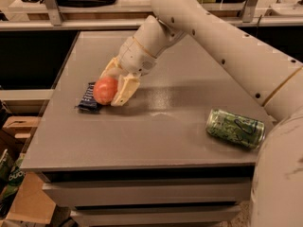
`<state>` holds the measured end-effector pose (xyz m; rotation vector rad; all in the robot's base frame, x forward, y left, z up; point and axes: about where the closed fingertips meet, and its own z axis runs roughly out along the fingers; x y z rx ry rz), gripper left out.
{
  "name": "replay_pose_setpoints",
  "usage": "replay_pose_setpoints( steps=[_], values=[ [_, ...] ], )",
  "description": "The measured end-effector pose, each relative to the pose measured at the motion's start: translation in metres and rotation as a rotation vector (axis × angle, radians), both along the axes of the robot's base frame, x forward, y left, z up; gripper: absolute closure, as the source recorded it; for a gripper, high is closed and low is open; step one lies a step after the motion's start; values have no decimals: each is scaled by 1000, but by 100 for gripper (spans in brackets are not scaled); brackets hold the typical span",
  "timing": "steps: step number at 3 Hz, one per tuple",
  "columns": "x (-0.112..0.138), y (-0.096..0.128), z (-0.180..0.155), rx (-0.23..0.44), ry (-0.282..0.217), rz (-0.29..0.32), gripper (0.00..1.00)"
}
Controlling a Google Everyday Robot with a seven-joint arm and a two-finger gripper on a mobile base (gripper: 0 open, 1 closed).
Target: Move apple near rxbar blueberry
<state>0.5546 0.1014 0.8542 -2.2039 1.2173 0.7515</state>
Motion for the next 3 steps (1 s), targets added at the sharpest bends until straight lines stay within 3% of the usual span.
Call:
replay_pose_setpoints(
  steps=[1,2,3],
  values=[
    [0,0,-1,0,4,-1,13],
    [1,0,-2,3,10,1,0],
    [1,0,-2,4,16,6,0]
  ],
)
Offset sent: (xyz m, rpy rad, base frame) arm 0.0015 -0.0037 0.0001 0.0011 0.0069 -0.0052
